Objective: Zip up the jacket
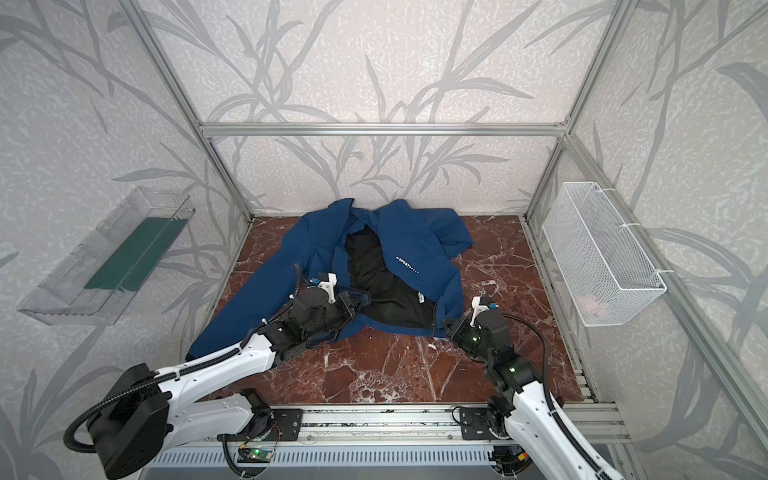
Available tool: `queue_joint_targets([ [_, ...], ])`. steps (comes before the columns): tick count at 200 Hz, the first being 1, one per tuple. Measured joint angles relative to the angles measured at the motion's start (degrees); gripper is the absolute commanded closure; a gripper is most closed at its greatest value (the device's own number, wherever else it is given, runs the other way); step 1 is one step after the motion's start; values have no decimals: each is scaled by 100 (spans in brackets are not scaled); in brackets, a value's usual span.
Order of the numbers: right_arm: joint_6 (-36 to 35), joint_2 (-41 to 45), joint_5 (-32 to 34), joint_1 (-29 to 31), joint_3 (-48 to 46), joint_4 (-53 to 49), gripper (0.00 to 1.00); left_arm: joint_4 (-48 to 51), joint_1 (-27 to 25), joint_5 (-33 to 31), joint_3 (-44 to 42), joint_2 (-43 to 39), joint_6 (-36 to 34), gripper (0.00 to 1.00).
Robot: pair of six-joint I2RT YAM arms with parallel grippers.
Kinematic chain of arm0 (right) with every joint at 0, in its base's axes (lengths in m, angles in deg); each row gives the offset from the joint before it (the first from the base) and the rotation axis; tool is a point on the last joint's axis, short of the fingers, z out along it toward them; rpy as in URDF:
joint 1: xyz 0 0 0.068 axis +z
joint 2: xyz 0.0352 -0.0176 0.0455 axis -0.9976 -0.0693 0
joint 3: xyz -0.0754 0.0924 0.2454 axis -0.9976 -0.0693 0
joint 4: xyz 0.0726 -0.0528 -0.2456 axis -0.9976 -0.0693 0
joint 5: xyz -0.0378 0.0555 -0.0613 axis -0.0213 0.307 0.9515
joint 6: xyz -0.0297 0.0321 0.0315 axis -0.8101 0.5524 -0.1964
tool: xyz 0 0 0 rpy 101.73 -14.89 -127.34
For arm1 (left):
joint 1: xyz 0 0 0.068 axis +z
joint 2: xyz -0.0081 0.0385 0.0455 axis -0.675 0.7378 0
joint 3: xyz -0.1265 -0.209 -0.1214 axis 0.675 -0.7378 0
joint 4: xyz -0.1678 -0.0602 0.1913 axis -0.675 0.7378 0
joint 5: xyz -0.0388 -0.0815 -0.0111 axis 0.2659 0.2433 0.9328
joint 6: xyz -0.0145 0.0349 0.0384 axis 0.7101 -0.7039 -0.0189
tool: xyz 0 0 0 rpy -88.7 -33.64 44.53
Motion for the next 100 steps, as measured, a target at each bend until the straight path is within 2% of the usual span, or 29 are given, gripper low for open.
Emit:
queue_joint_targets([
  [24,131,302,-9,-245,-66,74,92,0,0,0,0,0,0,100],
  [59,190,-450,-426,-365,-166,251,87,0,-2,2,0,0,0,100],
  [100,197,-846,-763,-365,-164,621,75,-9,-4,15,0,50,0,100],
])
